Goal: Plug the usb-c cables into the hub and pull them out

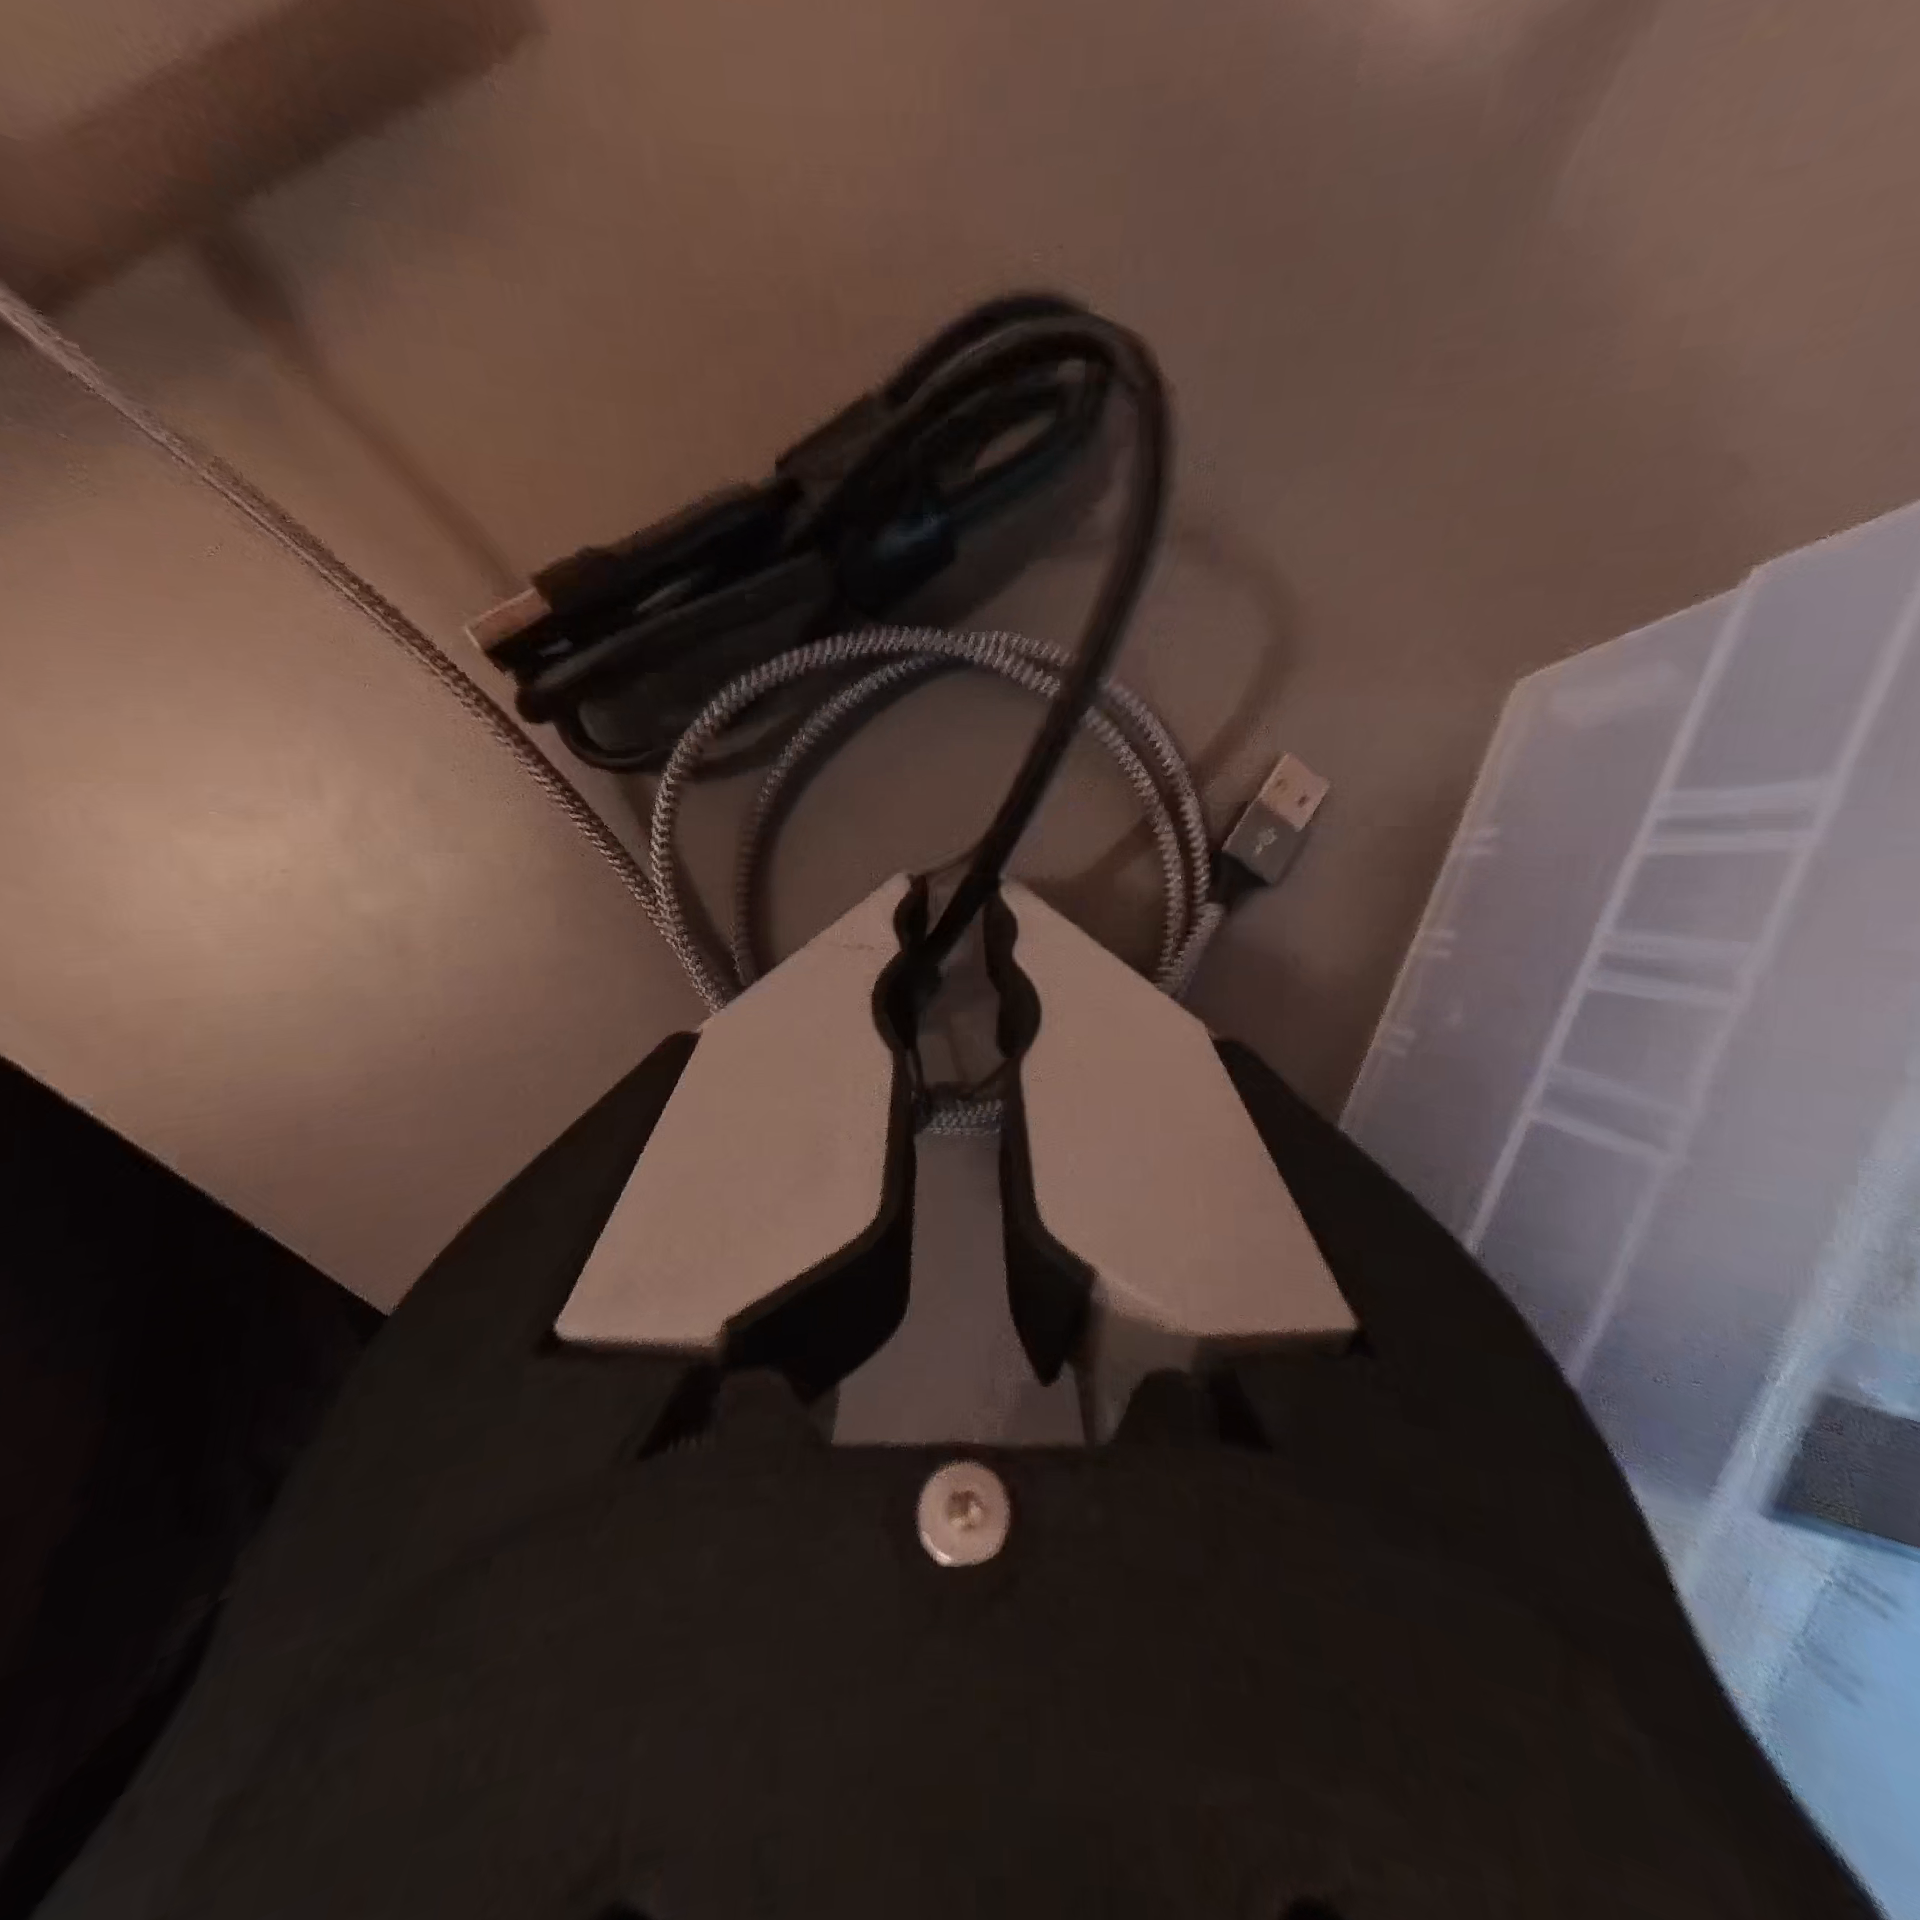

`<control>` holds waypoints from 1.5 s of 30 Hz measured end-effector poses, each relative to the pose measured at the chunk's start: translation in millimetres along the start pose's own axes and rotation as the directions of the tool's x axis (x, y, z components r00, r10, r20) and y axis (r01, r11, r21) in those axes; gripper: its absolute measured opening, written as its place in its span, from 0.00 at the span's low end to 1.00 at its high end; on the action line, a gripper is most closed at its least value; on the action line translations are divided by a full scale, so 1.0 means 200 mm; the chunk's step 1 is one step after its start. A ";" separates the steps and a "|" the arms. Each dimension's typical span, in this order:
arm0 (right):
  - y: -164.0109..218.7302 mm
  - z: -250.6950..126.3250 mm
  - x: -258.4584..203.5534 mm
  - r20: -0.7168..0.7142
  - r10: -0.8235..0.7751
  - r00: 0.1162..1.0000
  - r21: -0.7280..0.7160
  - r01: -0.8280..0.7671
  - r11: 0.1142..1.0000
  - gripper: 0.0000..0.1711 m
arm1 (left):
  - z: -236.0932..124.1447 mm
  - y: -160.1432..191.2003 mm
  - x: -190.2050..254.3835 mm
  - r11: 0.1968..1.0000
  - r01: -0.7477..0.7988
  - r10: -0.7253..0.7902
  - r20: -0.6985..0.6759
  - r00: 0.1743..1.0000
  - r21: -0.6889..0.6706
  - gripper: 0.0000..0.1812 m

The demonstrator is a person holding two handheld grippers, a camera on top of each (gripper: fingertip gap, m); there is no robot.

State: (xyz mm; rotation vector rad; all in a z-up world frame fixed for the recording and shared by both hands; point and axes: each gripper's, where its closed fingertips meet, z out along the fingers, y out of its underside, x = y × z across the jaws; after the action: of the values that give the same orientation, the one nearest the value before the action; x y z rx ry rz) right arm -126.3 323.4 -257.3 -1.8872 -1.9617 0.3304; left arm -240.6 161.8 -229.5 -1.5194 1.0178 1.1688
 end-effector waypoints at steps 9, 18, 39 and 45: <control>-0.29 -0.72 0.23 -0.341 0.159 0.927 0.554 0.062 0.830 0.01 | 0.01 0.02 0.00 1.000 -0.016 0.017 0.016 1.000 -0.023 0.04; -0.30 -0.65 0.06 -0.342 0.011 0.940 0.442 0.151 0.884 0.01 | 0.00 0.03 -0.05 0.999 -0.010 0.012 0.066 0.998 -0.038 0.04; -0.46 -0.73 -0.47 0.614 -0.223 0.757 0.612 -0.277 0.741 0.22 | 0.00 0.02 -0.03 0.999 -0.026 0.028 0.052 0.998 -0.030 0.04; -0.31 -0.50 -0.28 0.231 -0.235 0.944 0.535 0.079 0.841 0.25 | 0.00 0.01 -0.04 0.999 -0.026 0.028 0.066 0.997 -0.025 0.04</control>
State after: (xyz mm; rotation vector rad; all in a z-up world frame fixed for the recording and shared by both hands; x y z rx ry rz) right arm -137.5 252.7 -147.1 -1.3720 -1.9272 1.0266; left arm -244.9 160.9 -221.5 -1.4797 0.9862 1.2460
